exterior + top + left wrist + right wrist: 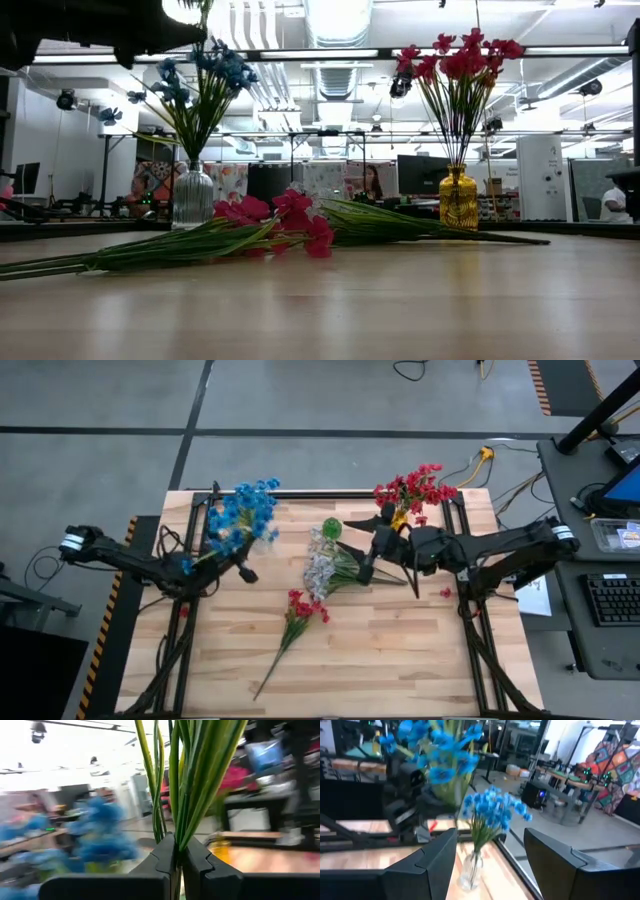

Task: Sort flowers into vase by color
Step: Put the blue flowers into the transparent vase

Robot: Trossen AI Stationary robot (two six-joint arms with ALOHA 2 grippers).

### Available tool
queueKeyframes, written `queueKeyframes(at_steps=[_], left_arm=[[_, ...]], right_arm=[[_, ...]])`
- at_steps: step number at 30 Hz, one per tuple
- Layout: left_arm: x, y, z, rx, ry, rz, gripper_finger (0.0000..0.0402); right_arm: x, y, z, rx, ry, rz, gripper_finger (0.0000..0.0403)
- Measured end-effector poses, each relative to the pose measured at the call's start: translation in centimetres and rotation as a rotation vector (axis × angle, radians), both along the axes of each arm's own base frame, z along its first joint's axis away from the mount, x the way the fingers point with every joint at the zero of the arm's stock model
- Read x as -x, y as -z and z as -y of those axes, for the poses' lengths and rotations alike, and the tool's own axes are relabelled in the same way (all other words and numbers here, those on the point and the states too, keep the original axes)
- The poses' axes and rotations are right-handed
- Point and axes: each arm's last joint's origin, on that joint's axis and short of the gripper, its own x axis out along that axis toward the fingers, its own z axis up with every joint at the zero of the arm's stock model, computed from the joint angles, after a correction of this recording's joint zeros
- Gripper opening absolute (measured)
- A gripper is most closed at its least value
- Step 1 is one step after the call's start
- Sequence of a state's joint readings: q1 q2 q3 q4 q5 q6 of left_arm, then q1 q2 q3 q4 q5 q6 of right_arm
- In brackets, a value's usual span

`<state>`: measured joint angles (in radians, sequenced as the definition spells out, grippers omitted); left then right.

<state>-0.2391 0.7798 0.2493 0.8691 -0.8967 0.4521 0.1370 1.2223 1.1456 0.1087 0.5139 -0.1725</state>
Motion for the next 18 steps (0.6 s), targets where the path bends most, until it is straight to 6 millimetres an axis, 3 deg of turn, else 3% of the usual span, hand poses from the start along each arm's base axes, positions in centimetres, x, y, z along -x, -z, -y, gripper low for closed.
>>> queueKeyframes(at_steps=[8,18], left_arm=[[0.1,0.9,-2.4,0.028,-0.147,-0.064,0.0000],[0.1,1.2,-3.4,0.025,-0.188,-0.092,0.0000]], right_arm=[[-1.0,1.2,0.1,0.013,0.008,-0.044,0.0224],[-1.2,1.5,0.4,0.017,0.019,-0.055,0.0224]])
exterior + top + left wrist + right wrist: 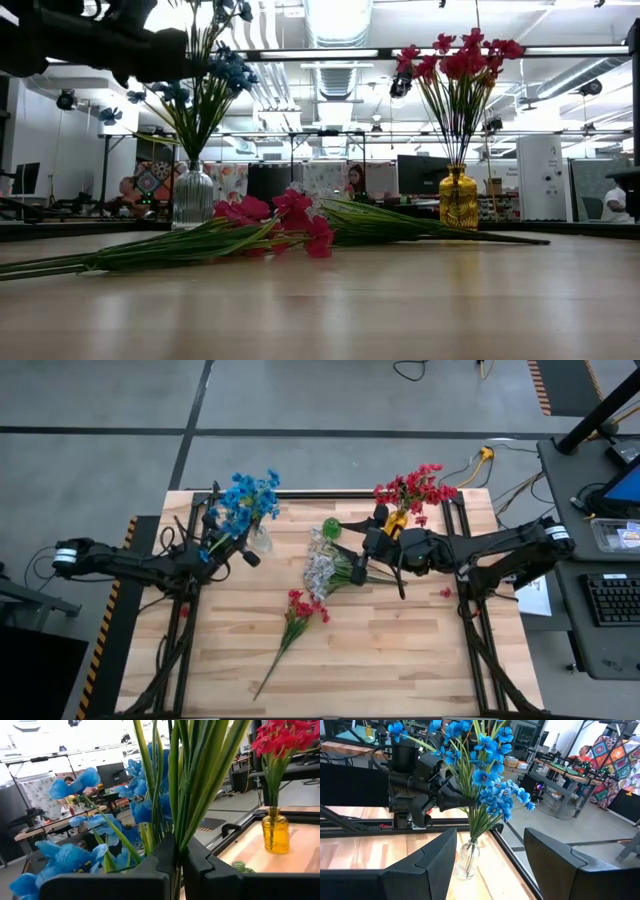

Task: Sort flowers into vase by color
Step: Put the blue flowers into the transparent vase

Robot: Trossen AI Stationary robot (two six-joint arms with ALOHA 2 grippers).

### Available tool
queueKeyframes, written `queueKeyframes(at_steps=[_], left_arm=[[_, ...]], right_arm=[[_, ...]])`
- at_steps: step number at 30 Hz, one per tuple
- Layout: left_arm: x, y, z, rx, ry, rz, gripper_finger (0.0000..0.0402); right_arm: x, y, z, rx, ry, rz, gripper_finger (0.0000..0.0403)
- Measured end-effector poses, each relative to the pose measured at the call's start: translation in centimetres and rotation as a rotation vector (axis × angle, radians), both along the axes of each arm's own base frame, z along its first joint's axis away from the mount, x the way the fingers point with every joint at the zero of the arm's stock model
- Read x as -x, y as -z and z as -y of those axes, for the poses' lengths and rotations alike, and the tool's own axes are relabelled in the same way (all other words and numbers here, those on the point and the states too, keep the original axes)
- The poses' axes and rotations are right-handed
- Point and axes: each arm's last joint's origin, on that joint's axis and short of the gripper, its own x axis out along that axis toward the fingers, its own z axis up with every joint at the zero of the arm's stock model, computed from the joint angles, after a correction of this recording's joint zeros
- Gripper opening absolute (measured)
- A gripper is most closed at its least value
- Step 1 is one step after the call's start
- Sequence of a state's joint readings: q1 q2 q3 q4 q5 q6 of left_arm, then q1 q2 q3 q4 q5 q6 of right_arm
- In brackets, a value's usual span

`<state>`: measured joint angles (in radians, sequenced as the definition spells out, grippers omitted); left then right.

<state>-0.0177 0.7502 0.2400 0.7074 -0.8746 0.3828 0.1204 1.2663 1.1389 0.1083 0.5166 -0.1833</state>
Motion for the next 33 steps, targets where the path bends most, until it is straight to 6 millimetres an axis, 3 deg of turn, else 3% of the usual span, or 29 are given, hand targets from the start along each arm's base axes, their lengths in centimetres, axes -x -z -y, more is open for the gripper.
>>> queueKeyframes(at_steps=[7,17,25,33], left_arm=[[0.1,0.4,-0.6,0.001,-0.034,-0.026,0.0000],[0.3,0.4,-1.9,0.075,-0.087,0.070,0.0000],[0.2,1.0,-2.1,0.130,-0.091,0.076,0.0000],[0.2,1.2,-2.1,0.140,-0.091,0.068,0.0000]], right_arm=[[0.0,0.0,0.0,0.000,0.000,-0.001,0.0224],[0.0,-0.1,0.0,0.019,0.004,-0.006,0.0224],[1.3,-5.3,1.7,0.049,0.108,0.134,0.0224],[1.7,-7.2,3.1,0.063,0.131,0.140,0.0224]])
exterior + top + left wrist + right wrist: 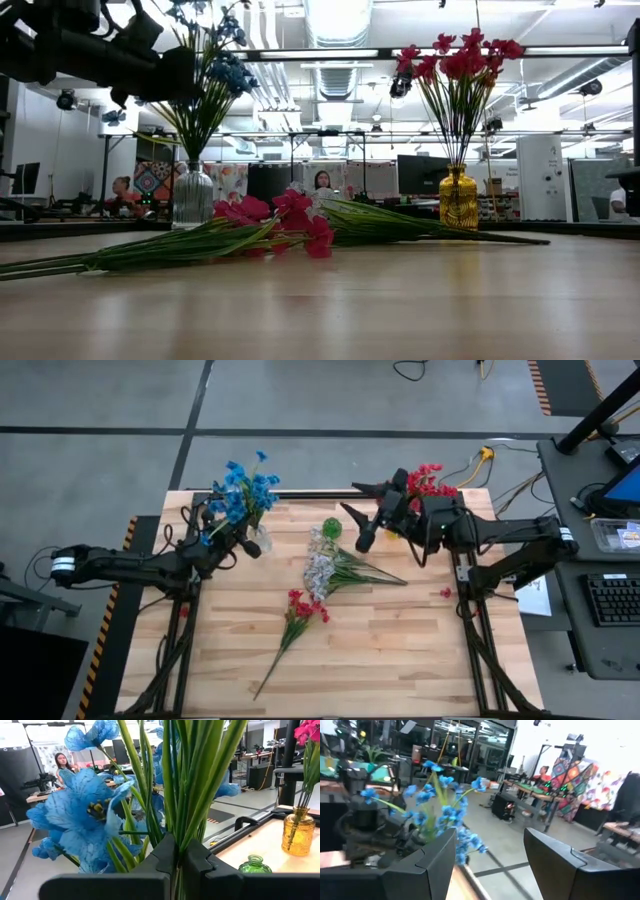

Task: Sort flowers into vase by color
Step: Put the blue flowers into the transparent vase

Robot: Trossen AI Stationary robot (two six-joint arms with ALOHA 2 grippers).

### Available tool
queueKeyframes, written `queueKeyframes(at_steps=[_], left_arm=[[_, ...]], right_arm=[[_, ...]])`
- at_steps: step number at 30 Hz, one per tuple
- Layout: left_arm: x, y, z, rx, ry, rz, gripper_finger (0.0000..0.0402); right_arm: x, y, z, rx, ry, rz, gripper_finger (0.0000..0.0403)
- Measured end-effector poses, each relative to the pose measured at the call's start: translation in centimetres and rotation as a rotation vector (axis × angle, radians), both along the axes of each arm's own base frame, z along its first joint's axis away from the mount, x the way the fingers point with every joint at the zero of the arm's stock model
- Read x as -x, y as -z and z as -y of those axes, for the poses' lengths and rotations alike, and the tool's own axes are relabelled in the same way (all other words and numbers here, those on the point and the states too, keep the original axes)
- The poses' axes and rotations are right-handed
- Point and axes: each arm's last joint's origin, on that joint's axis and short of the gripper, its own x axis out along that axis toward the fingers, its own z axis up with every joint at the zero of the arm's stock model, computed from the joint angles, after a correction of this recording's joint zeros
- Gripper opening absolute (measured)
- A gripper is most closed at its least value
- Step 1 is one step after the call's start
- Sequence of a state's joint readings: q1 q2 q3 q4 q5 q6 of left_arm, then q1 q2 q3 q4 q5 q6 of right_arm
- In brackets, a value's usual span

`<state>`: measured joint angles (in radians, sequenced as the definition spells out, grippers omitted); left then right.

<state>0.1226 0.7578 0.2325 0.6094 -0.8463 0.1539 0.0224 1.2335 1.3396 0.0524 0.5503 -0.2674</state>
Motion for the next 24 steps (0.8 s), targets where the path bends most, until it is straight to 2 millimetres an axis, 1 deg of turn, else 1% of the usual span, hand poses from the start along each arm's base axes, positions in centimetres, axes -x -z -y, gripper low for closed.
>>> queueKeyframes(at_steps=[2,5,7,9,13,24], left_arm=[[0.0,0.0,0.0,0.009,0.001,0.008,0.0000],[0.0,0.4,0.0,0.029,0.002,-0.015,0.0000],[0.0,0.7,0.0,0.046,0.002,-0.031,0.0000],[0.0,1.0,0.0,0.062,0.002,-0.040,0.0000],[-0.1,1.5,0.0,0.083,0.001,-0.068,0.0000],[-0.6,2.3,-0.1,0.094,-0.002,-0.126,0.0000]], right_arm=[[0.3,-1.1,0.6,0.019,0.023,0.021,0.0224],[1.0,-3.3,1.7,0.016,0.052,0.096,0.0224],[1.3,-3.8,2.0,0.017,0.037,0.114,0.0224],[1.3,-3.7,2.0,0.011,0.004,0.093,0.0224],[0.8,-2.6,1.9,-0.017,-0.017,0.009,0.0224],[-0.1,-1.6,2.0,-0.038,-0.009,-0.039,0.0224]])
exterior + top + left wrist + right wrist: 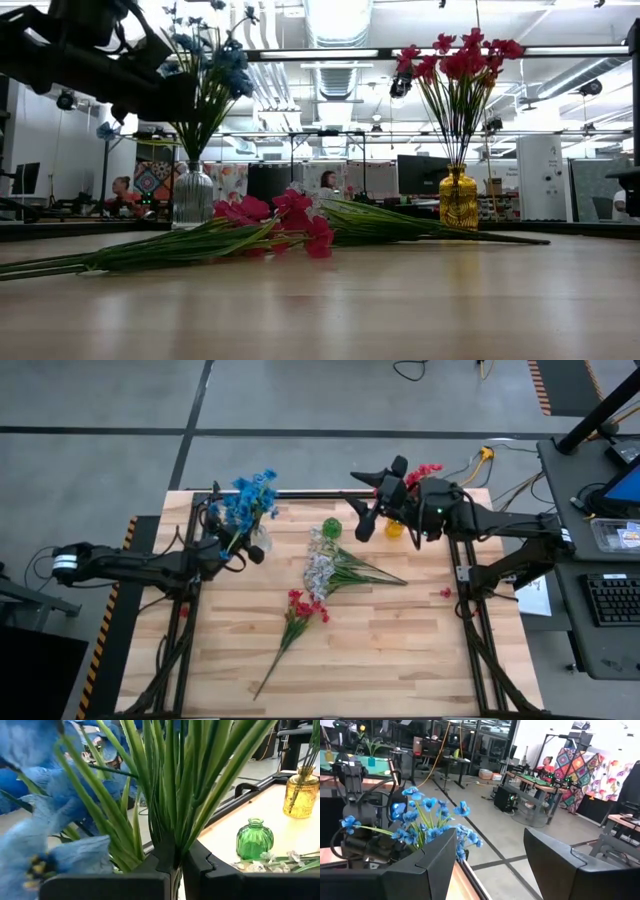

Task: Sort flowers into vase by color
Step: Put the blue flowers into the transparent vase

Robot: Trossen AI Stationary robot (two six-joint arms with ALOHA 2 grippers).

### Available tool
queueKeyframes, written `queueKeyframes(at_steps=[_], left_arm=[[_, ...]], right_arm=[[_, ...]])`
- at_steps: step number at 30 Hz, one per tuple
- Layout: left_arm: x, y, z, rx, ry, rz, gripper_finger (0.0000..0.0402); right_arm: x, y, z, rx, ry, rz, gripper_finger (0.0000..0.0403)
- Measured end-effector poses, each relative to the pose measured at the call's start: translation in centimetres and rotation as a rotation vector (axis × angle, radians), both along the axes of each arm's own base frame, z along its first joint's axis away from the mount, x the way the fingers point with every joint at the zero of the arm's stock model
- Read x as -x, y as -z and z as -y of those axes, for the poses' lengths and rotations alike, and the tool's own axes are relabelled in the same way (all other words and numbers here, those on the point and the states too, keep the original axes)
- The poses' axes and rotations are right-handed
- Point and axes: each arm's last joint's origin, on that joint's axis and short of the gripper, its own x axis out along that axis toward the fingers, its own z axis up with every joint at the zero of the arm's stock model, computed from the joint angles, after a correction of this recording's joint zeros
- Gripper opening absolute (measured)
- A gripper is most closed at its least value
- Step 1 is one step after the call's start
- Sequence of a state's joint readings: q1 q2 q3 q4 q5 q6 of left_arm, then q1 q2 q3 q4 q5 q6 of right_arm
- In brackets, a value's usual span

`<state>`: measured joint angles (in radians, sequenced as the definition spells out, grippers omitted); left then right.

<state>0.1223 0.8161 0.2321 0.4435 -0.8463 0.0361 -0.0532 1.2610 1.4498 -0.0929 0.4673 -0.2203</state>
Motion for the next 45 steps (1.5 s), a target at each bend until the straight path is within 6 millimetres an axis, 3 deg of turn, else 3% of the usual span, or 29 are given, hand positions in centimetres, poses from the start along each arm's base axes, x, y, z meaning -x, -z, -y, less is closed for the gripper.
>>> queueKeyframes(at_steps=[24,45], left_arm=[[-0.9,1.6,-0.1,0.039,-0.005,-0.071,0.0004],[-0.9,1.3,0.9,0.044,0.124,-0.078,0.0164]], right_arm=[[-0.2,0.2,0.0,0.006,0.001,-0.016,0.0224],[-0.2,0.5,0.0,0.001,0.004,-0.041,0.0224]])
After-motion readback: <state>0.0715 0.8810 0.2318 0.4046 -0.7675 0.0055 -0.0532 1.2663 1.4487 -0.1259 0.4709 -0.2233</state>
